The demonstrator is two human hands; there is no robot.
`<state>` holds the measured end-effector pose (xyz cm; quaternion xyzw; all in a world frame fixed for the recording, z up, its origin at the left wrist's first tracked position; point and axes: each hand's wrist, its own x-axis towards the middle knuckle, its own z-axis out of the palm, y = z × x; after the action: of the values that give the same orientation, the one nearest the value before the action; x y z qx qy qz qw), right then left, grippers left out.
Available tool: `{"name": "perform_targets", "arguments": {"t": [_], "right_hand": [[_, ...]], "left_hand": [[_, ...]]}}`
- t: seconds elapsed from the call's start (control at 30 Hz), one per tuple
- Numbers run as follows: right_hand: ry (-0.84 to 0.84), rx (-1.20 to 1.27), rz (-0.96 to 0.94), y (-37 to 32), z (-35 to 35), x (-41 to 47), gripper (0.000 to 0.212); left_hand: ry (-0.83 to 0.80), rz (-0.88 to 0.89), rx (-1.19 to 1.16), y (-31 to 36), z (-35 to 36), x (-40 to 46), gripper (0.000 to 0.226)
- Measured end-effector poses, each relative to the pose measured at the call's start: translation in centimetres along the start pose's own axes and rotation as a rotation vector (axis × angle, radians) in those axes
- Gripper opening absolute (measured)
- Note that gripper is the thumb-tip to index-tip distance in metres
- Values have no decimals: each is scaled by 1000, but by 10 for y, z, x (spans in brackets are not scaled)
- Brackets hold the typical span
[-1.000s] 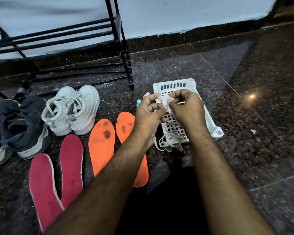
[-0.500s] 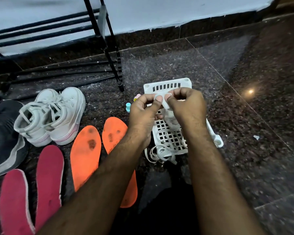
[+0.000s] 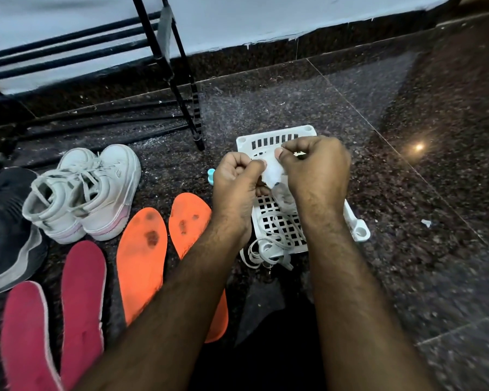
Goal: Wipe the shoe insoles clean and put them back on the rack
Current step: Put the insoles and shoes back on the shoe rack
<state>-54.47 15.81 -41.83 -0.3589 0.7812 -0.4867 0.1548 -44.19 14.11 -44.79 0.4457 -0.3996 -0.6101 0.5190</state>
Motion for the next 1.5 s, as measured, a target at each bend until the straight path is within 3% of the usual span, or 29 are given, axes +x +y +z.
{"name": "perform_targets", "arguments": {"t": [0.13,0.23,0.3,0.37,0.43,0.5,0.6,0.73,0.87,0.97,1.13,1.3,1.5], "right_hand": [[28,30,-23,1,-1,2,23],[8,52,-62,4,-1,3,15],[-105,74,-59,6,1,3,12],[-208,103,-42,6,3,3,10],[-231,139,-40,6,3,3,7],[-235,129,-40,6,3,3,5],[-211,88,-32,6,2,3,5],[-142,89,-40,4,-1,2,9],[-219,315,67,3,3,1,15],[-290,401,133,7,0,4,18],[-227,359,149,22,-10,12,29],[-117,184,79,27,-9,16,30],[-195,-50,79,30,2,18,28]], "left_hand": [[85,42,31,-5,-1,2,21],[166,73,54,-9,-6,5,17],[131,73,93,-10,-6,5,17],[39,5,145,-11,-3,6,41],[-74,-66,110,-8,-1,6,49],[-139,-107,33,-5,-2,7,40],[-112,-81,34,-3,-5,8,25],[-30,-60,13,-6,-10,13,28],[-89,-53,24,-5,-6,15,21],[-154,-3,123,1,4,19,17],[-119,172,428,12,18,43,14],[-206,272,614,8,24,68,12],[-272,393,861,-1,24,76,14]]}}
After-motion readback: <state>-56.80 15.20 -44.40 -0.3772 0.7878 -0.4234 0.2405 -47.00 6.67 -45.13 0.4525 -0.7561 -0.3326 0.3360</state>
